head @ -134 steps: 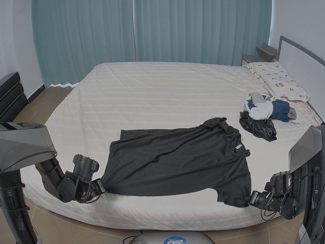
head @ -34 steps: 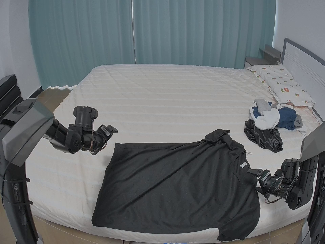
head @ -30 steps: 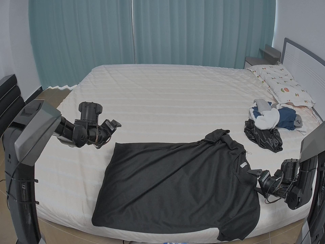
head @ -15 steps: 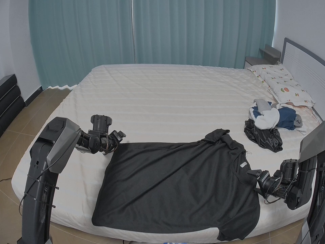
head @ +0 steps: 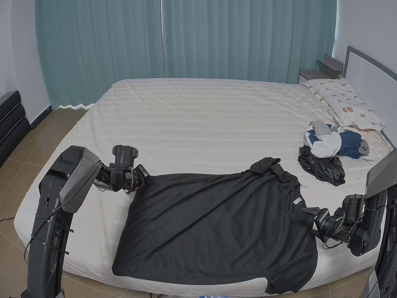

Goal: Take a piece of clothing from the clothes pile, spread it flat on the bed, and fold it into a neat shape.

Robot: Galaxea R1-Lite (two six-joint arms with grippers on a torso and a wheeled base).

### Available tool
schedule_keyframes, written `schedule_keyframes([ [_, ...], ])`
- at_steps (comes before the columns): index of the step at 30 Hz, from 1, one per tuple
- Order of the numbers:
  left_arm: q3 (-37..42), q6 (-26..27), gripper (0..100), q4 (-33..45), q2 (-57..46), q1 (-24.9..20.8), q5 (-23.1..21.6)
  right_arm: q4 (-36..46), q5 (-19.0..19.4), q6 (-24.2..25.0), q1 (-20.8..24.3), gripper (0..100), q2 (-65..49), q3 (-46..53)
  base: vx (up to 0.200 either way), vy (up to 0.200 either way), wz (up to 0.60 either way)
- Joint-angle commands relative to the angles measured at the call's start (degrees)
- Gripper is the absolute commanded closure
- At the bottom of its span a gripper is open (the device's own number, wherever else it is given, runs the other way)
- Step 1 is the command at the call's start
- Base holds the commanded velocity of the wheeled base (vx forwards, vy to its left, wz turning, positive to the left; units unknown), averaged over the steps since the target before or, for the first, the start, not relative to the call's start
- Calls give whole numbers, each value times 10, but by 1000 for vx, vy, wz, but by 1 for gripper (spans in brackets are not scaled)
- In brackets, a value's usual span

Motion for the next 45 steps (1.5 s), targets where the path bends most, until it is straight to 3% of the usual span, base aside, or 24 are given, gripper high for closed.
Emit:
schedule_keyframes([
  [1, 9, -1, 100, -3, -5, 2, 12, -7, 0, 0, 0, 0, 0, 1, 0, 0, 0],
  [5, 12, -6, 100, -32, -7, 8, 38, -7, 0, 0, 0, 0, 0, 1, 0, 0, 0],
  [16, 29, -6, 100, -73, -17, 27, 40, -7, 0, 0, 0, 0, 0, 1, 0, 0, 0],
  [32, 22, -6, 100, -72, -11, 43, 39, -7, 0, 0, 0, 0, -1, 0, 0, 0, 0],
  [33, 22, -6, 0, -72, -11, 43, 39, -7, 0, 0, 0, 0, 0, 0, 0, 0, 0],
  [40, 31, -12, 0, -73, -20, 46, 36, -9, -4, 1, -5, 0, -14, -4, 0, 0, 0],
  [44, 101, -101, 0, -75, -107, 55, 1, -6, 0, 37, 3, 0, -106, -13, 0, 0, 0],
  [45, 101, -101, 0, -75, -107, 55, 1, -6, 0, 37, 3, 0, -106, -13, 0, 0, 0],
])
